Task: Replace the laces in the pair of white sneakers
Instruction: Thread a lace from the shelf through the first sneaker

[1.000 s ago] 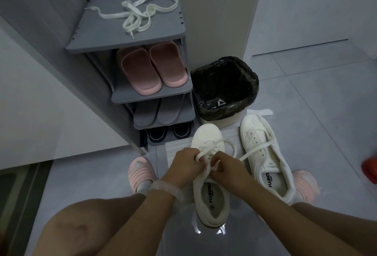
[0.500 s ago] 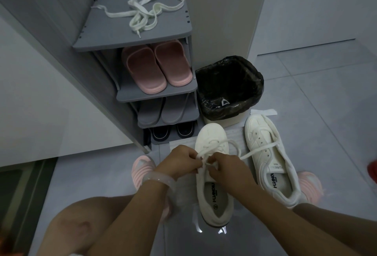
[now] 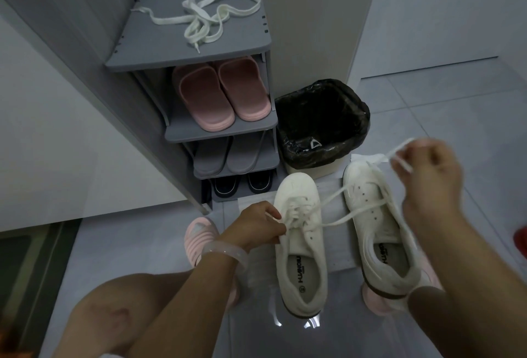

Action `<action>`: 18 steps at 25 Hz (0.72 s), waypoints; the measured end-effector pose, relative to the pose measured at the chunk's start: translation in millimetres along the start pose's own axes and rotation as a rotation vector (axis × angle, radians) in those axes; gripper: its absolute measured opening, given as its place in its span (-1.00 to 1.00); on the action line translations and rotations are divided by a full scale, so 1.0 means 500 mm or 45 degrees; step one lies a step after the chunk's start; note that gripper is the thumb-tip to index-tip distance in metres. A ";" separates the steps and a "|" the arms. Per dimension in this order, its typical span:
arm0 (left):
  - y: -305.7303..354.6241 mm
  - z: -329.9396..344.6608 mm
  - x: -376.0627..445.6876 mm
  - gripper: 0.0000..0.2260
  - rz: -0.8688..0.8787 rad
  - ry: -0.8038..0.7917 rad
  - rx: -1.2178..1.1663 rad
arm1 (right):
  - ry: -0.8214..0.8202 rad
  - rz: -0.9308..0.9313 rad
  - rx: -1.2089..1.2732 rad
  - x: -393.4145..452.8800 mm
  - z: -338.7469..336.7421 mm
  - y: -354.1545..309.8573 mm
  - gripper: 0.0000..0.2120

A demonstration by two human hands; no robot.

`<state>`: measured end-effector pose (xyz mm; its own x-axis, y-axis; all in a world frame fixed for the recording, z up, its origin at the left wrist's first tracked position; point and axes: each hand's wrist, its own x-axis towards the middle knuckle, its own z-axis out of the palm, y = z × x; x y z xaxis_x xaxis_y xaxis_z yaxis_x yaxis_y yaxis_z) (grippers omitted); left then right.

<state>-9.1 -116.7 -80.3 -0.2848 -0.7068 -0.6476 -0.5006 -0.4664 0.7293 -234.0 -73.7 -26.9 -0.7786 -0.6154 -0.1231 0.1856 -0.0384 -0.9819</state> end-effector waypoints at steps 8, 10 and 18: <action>0.010 0.019 -0.001 -0.72 0.264 -0.075 0.049 | -0.950 0.334 -0.802 -0.028 0.012 -0.037 -0.83; 0.014 0.022 -0.001 -0.79 0.279 -0.111 0.016 | -1.187 0.171 -1.434 -0.034 0.010 -0.014 -0.82; 0.011 -0.004 0.004 -0.88 0.184 0.344 0.264 | -1.504 0.135 -1.982 -0.069 0.002 0.061 -0.84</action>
<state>-10.6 -121.8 -77.1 -0.1523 -0.8854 -0.4391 -0.6336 -0.2535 0.7309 -200.7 -54.5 -52.4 0.0472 -0.7252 -0.6869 -0.9211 0.2345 -0.3108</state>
